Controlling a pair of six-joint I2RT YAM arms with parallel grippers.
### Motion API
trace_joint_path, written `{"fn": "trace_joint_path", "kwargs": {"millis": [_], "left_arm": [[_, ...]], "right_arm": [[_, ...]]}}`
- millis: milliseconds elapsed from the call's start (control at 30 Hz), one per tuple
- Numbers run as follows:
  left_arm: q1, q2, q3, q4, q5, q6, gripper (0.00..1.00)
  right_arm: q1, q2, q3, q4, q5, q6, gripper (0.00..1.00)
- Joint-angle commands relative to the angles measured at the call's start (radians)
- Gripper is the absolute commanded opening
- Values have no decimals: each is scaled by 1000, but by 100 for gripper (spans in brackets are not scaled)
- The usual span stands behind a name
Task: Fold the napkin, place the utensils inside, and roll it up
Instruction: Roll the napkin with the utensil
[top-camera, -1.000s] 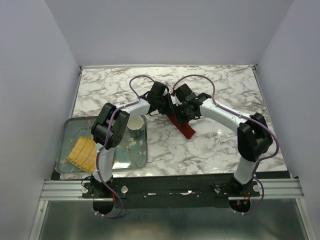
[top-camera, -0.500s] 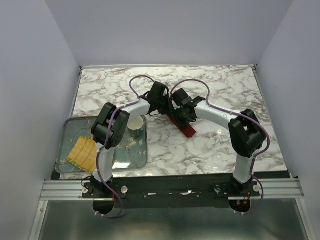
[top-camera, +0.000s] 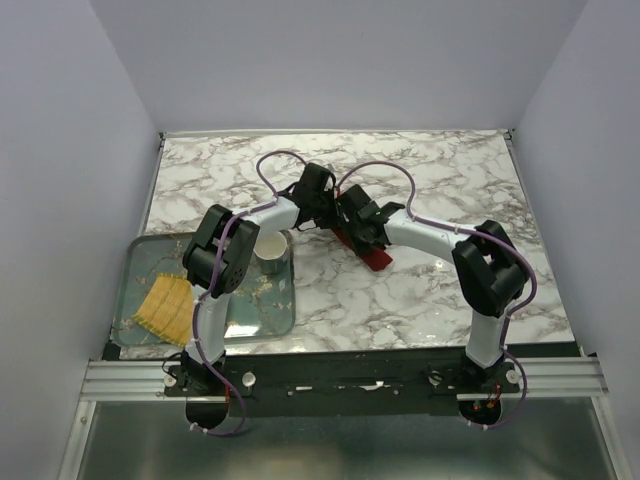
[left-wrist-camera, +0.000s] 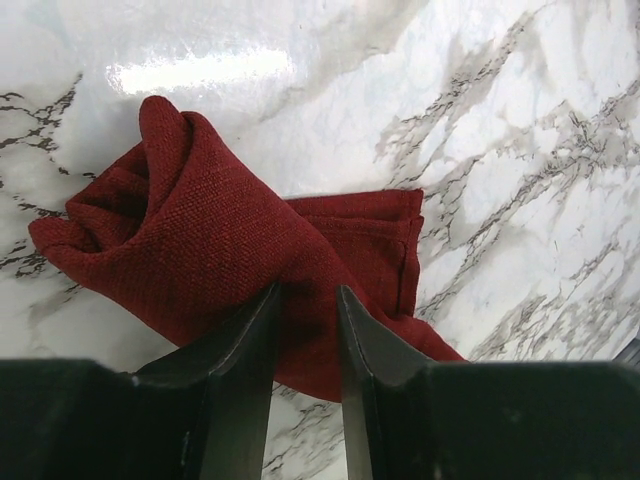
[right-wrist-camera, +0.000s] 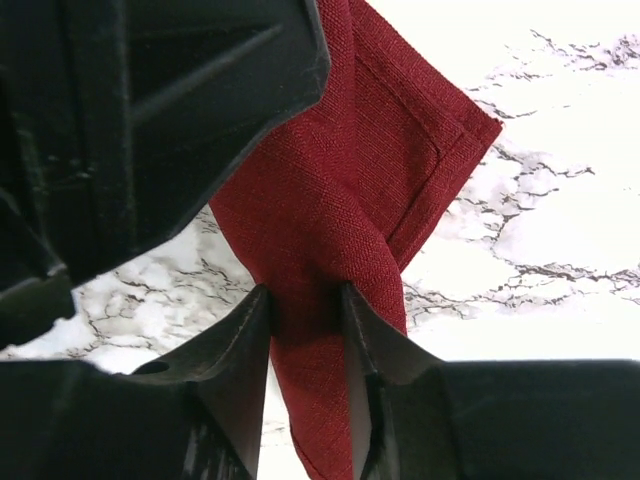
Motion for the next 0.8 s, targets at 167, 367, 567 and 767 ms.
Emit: {"fn": "trace_joint_path", "kwargs": {"millis": [167,367,567,767], "left_arm": [[14,-132,33,-65,8,35,42],[20,-119,38,-62,23,29,43],[28,-106,19,-34,32,14,41],[48,-134,0,-36,8,11,41]], "right_arm": [[-18,43,-45,-15,61,37,24],[-15,-4,-20,-35,-11,15,47],[-13,-101,-3,-65,-54,12,56],[-13,-55,39,-70,-59,-8,60]]}}
